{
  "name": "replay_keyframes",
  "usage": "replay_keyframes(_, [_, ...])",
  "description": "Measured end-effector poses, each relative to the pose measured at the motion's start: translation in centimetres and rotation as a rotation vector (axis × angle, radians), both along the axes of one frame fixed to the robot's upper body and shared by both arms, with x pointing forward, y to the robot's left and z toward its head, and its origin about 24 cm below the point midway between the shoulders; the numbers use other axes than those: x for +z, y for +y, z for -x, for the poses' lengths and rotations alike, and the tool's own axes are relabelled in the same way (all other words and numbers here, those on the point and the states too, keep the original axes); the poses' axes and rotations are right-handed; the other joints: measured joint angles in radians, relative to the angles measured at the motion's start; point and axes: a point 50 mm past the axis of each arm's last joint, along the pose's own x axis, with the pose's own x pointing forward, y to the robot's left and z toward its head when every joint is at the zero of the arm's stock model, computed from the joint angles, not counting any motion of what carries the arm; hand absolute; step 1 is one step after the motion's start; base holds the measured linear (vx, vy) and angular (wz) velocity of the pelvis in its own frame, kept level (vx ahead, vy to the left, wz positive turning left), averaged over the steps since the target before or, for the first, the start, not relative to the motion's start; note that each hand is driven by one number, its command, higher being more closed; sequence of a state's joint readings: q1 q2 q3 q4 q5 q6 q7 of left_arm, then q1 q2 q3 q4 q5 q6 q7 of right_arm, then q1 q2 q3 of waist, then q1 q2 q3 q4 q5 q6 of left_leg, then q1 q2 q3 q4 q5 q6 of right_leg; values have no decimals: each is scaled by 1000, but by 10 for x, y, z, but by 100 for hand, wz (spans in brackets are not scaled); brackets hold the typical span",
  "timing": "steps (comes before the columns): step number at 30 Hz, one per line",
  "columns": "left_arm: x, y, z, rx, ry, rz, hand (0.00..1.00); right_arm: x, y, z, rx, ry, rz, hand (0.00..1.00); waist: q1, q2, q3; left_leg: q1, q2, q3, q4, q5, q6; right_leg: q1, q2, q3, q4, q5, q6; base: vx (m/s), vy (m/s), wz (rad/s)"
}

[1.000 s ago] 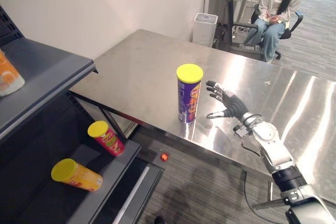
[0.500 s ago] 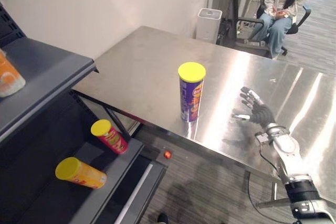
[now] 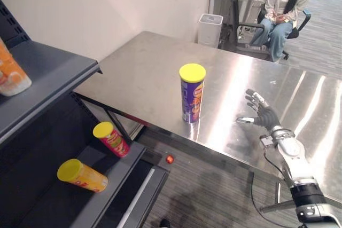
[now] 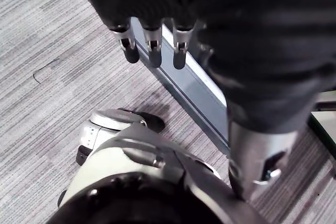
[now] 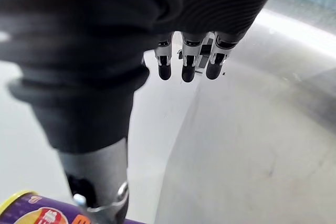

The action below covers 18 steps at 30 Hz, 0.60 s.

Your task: Put the gum and the chips on the shelf.

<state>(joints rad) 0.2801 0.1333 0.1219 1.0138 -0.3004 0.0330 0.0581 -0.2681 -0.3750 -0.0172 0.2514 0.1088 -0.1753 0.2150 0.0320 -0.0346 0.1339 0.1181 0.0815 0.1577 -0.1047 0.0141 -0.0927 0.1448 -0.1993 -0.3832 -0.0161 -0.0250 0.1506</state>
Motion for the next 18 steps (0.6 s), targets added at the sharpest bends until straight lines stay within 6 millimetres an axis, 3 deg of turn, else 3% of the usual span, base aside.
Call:
replay_keyframes(9, [0, 0, -1, -2, -9, 9, 0, 21, 24, -15, 93, -65, 53, 0, 9, -1, -2, -11, 2, -7, 0, 11, -10, 5, 2, -23, -5, 1, 1, -2, -3, 6])
replay_keyframes(18, [1, 0, -4, -8, -26, 16, 0, 35, 32, -25, 121, -103, 64, 0, 20, -3, -4, -13, 3, -14, 0, 23, -9, 19, 4, -48, -7, 1, 1, -23, 0, 8])
